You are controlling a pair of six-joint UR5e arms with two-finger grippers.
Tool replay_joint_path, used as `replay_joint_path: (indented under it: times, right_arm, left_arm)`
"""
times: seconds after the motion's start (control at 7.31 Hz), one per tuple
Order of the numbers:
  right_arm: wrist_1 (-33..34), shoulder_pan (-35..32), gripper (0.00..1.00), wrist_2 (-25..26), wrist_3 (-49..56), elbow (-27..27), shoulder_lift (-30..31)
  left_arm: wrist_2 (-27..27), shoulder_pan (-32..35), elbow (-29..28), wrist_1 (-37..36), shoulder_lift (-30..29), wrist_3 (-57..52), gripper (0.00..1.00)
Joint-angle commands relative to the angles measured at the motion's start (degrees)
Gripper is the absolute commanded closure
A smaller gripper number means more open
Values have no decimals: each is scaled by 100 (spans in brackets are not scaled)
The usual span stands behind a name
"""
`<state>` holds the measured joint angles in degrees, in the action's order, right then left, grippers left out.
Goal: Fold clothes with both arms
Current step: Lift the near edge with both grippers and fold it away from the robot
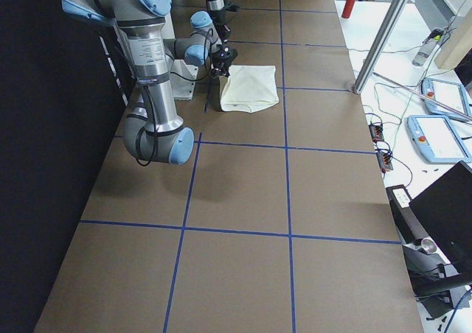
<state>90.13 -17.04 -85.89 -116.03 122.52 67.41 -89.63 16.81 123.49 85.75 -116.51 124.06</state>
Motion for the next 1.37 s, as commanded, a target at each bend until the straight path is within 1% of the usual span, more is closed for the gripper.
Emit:
replay_joint_path:
  times: [0.0,0.14,0.27,0.41,0.55,0.68,0.82,1.09,1.23]
  right_arm:
    - [-39,-465,100,-130,535,-848,-411]
    - [-39,-685,100,-417,642,-1235,-639]
    - [-48,-800,100,-481,930,-1474,-746]
    - [-161,-862,100,-482,1002,-1737,-799]
    - [-693,-1002,100,-647,994,-2175,-930]
    - [-1116,-1168,100,-884,1020,-2597,-1010]
    - [-1233,-1196,100,-912,1151,-2706,-1037]
    - [-1234,-1310,100,-965,1275,-2847,-1072]
    - [-1243,-1389,100,-1139,1354,-2847,-1064]
  left_arm:
    - [7,532,-726,195,-318,-452,100]
    - [7,691,-1165,466,-528,-453,100]
    - [7,814,-1604,860,-609,-566,100]
    - [15,955,-1983,1221,-627,-610,100]
    - [15,1061,-2274,1477,-662,-802,100]
    - [15,1123,-2416,1540,-688,-909,100]
    - [15,1158,-2522,1628,-715,-910,100]
    - [7,1324,-2715,1918,-802,-927,100]
    - [7,1360,-2751,2006,-803,-927,100]
